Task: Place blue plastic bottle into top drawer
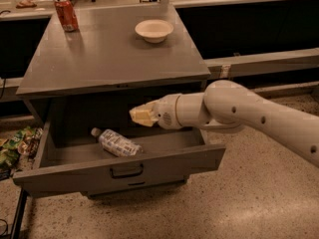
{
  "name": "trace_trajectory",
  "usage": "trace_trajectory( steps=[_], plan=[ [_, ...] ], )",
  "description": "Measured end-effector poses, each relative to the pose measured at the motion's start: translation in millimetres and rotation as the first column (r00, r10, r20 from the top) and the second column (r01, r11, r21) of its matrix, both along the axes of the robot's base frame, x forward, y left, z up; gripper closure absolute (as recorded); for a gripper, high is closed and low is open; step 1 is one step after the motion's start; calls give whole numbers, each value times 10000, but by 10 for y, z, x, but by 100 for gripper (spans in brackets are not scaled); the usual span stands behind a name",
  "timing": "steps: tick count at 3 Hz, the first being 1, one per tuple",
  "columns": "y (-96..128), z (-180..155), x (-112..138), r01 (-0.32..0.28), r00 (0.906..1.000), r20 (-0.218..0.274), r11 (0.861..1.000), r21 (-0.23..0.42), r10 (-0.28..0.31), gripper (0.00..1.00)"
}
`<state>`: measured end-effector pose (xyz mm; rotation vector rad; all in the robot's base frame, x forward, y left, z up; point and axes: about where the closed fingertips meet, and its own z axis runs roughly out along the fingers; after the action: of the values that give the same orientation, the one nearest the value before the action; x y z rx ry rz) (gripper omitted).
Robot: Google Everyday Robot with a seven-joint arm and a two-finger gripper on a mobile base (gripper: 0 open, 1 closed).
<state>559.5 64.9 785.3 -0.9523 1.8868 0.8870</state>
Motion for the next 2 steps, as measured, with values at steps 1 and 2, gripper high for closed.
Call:
trace_trajectory(
  steps=[1,2],
  plan=[
    [-198,535,38,643,9928,1013,9979,42,-644,100],
    [-210,629,31,709,9904,1186,9975,17,-706,79]
  ],
)
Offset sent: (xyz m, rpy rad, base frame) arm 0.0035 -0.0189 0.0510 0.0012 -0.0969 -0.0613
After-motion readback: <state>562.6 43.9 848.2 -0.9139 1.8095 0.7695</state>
